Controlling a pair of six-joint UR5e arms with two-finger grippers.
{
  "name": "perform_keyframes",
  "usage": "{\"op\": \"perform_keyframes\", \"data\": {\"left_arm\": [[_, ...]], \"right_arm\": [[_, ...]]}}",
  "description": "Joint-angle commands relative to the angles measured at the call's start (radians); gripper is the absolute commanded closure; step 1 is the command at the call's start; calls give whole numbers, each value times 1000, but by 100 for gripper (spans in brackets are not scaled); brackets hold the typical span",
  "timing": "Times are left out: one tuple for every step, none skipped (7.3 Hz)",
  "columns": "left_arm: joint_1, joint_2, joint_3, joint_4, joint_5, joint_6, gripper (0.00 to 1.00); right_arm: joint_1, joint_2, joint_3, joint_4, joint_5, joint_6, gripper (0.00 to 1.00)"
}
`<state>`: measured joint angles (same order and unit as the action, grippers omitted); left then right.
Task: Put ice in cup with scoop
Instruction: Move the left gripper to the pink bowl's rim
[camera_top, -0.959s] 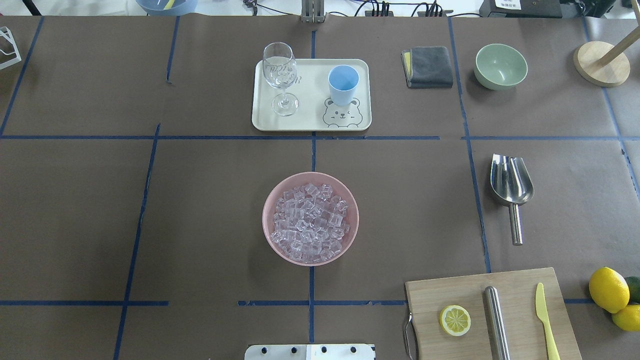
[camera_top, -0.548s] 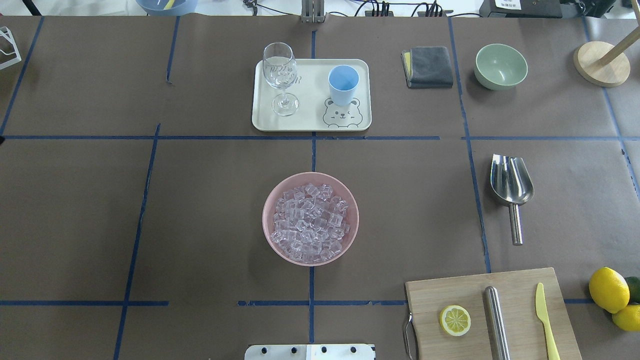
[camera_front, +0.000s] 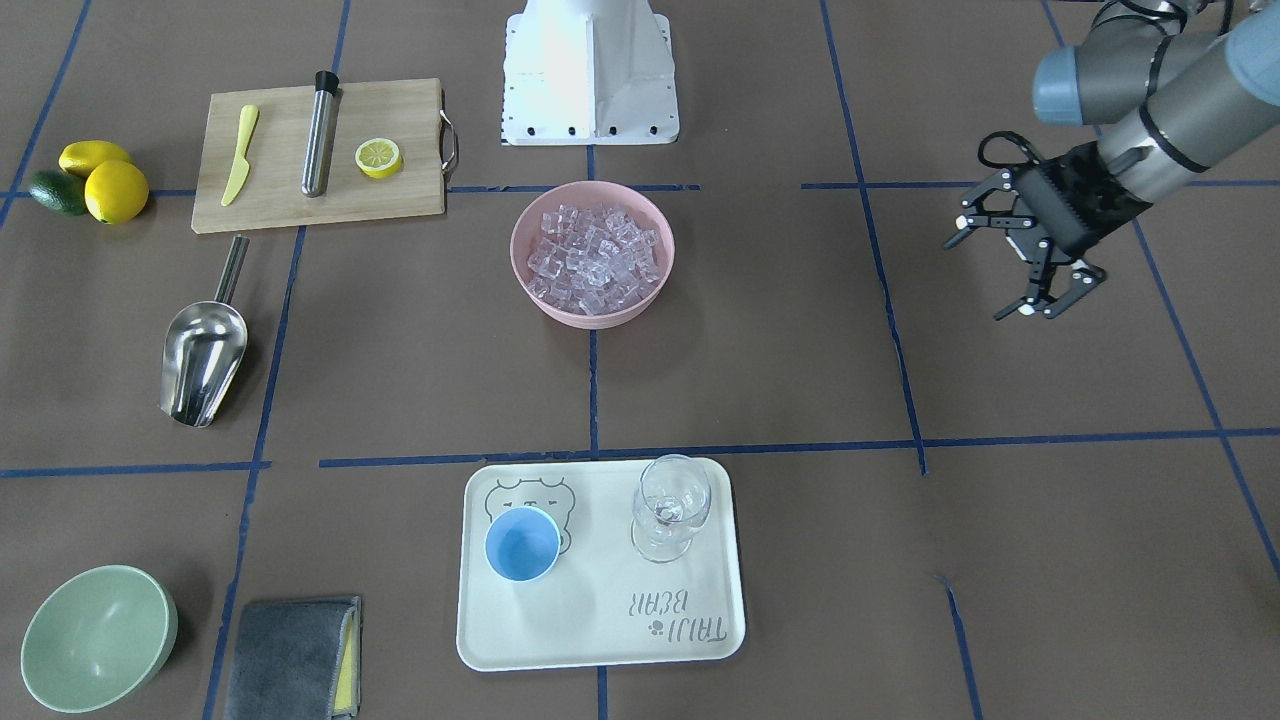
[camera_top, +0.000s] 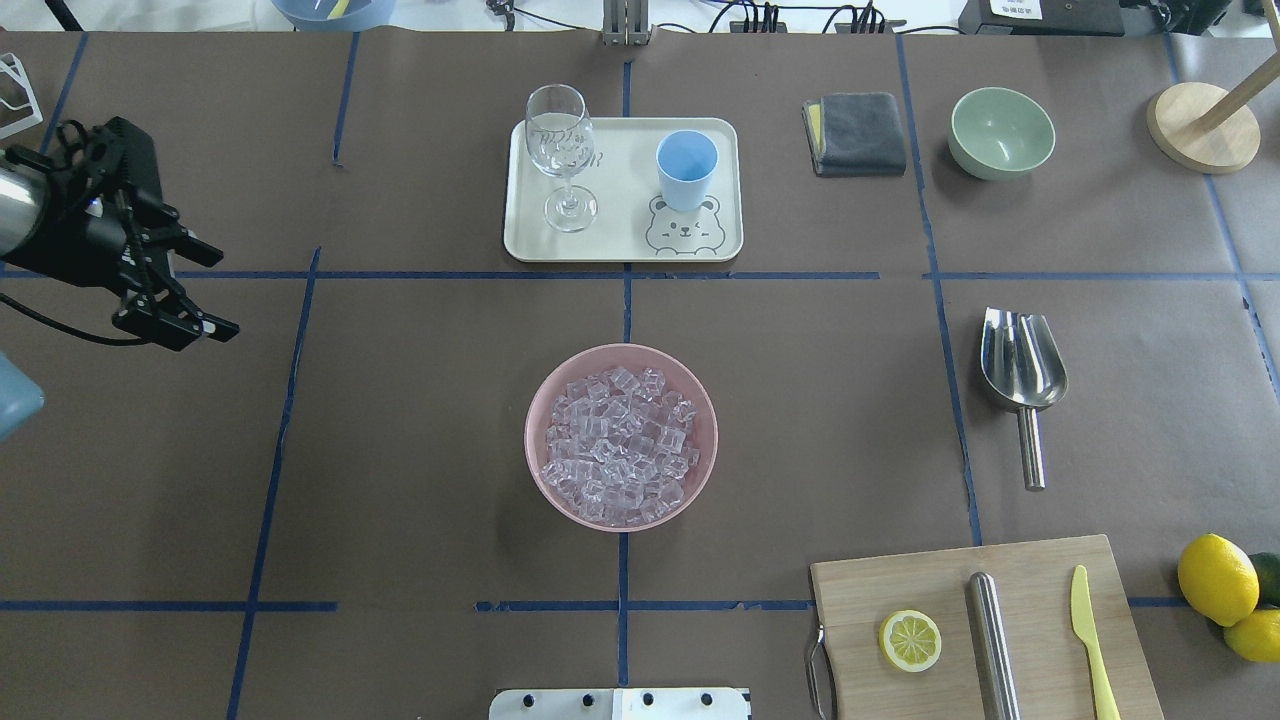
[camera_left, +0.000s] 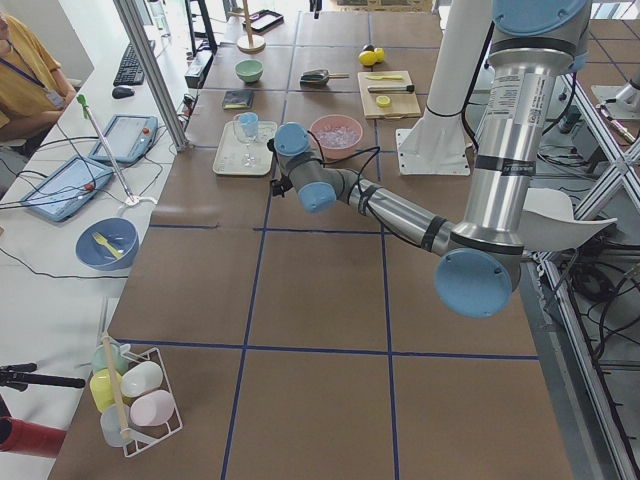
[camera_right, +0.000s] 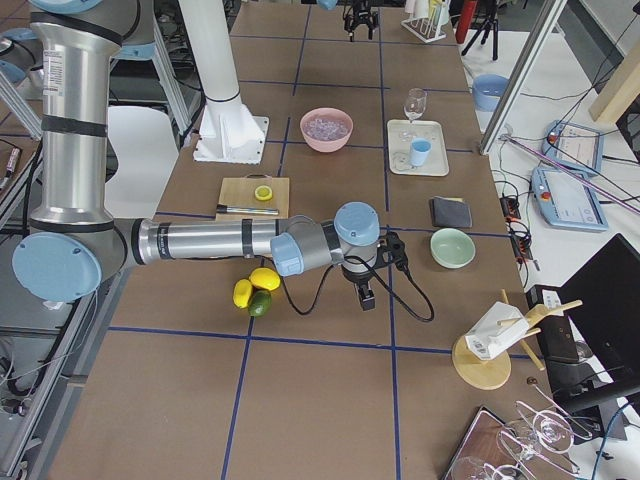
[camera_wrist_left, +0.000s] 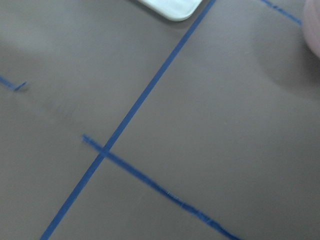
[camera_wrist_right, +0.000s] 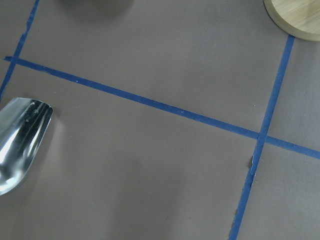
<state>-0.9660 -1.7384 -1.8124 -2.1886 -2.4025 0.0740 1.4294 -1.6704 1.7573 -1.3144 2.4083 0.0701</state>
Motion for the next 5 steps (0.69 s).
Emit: {"op": "perform_keyframes", "data": {"left_arm": [[128,-78,45,-125,5,0,0],[182,-87,50,-167,84,0,0],[244,-107,65,-207,197,-3,0],[278,-160,109,-223,210,-3,0],[308,-197,129,-223,218,-2,0]], "right_arm": [[-7,-2,31,0,8,79,0],[-7,-3,39,-2,14,83,0],[-9,-2,47,-2,15,88,0],[-7,-3,53,-2,18,88,0],[-9,-9,60,0,44,99,0]]}}
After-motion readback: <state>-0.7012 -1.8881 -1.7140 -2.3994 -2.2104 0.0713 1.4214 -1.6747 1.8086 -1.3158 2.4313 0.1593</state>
